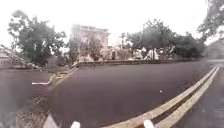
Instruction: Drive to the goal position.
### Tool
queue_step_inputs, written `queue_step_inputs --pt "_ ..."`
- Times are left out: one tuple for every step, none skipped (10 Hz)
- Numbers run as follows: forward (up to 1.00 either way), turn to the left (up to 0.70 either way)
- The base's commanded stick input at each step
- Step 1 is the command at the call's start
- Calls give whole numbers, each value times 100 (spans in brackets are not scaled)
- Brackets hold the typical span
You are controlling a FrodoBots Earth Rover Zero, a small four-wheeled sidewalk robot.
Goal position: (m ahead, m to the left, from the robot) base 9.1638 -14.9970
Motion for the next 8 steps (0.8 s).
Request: queue_step_inputs --pt "0 -50" --pt "0 -50" --pt "0 -50" --pt "0 -50" --pt "0 -50" --pt "0 -50" --pt "0 -50" --pt "0 -49"
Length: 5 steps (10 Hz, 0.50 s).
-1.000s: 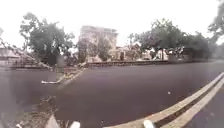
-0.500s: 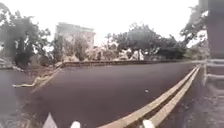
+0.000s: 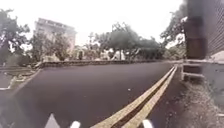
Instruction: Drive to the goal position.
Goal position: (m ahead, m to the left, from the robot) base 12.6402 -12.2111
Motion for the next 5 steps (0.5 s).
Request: queue_step_inputs --pt "0 -19" --pt "0 0" --pt "0 0" --pt "0 0" --pt "0 0"
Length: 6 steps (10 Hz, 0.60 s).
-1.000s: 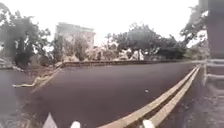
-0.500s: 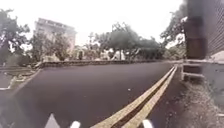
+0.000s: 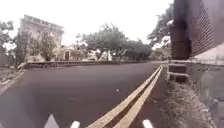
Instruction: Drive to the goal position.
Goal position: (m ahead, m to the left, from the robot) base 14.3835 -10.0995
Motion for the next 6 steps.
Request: queue_step_inputs --pt "0 0" --pt "0 0" --pt "0 0" --pt "0 0" --pt "1 0" --pt "14 0"
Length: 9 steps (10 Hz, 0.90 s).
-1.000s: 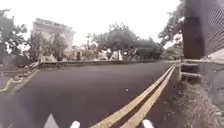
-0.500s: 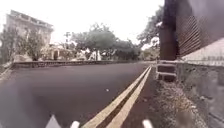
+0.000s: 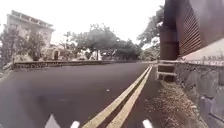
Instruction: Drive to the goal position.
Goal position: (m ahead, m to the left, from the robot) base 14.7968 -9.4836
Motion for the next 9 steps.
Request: queue_step_inputs --pt "50 0" --pt "50 0" --pt "50 0" --pt "50 0" --pt "50 0" --pt "50 0" --pt "50 0" --pt "50 0" --pt "50 0"
